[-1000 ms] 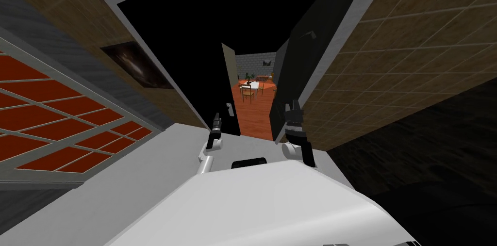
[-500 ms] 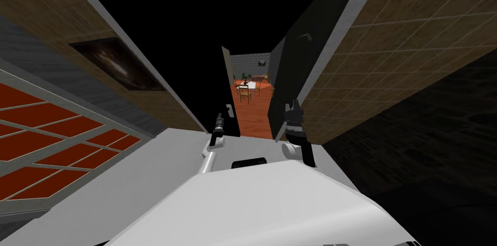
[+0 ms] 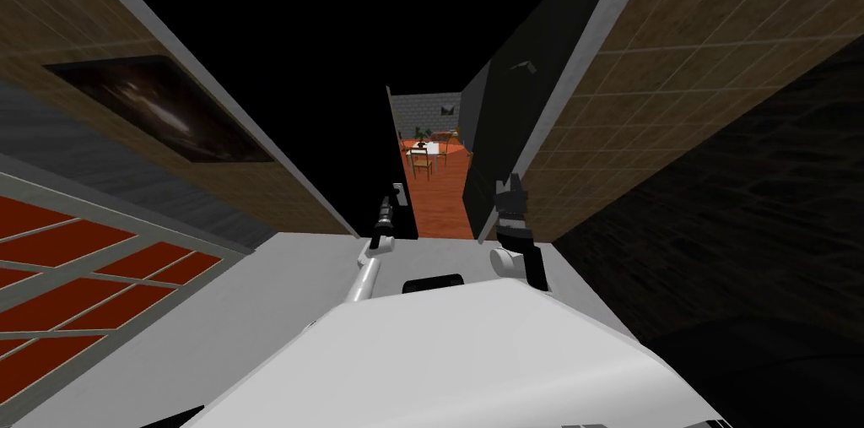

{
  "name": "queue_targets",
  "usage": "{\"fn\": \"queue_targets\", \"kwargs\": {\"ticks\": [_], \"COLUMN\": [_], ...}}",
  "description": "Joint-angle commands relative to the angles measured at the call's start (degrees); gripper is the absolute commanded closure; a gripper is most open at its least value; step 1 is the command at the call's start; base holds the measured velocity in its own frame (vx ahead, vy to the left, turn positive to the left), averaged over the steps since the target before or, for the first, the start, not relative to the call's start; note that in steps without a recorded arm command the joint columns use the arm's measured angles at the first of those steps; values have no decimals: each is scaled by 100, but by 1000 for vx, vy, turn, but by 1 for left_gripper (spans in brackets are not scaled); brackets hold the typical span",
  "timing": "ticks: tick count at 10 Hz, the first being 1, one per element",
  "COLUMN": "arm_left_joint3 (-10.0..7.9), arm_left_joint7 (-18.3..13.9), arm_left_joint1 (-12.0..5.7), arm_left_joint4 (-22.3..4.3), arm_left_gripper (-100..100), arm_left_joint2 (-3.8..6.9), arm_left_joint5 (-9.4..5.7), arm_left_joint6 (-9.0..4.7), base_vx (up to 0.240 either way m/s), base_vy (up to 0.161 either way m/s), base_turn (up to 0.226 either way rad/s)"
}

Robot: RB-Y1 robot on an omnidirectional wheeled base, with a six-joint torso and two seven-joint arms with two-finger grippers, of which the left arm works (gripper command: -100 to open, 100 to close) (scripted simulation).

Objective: Push the door open

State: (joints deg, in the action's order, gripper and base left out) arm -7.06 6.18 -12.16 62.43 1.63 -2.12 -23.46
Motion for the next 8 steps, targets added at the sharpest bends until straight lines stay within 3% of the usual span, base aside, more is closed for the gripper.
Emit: {"fn": "queue_targets", "kwargs": {"ticks": [1, 8], "arm_left_joint3": [-8, -77], "arm_left_joint7": [4, 21], "arm_left_joint1": [-104, -641], "arm_left_joint4": [-194, -1038], "arm_left_gripper": [-100, -100], "arm_left_joint2": [-38, -231], "arm_left_joint5": [-6, -40], "arm_left_joint6": [-4, 6], "base_vx": [-9, -10], "base_vy": [121, 126], "base_turn": [-133, -122]}}
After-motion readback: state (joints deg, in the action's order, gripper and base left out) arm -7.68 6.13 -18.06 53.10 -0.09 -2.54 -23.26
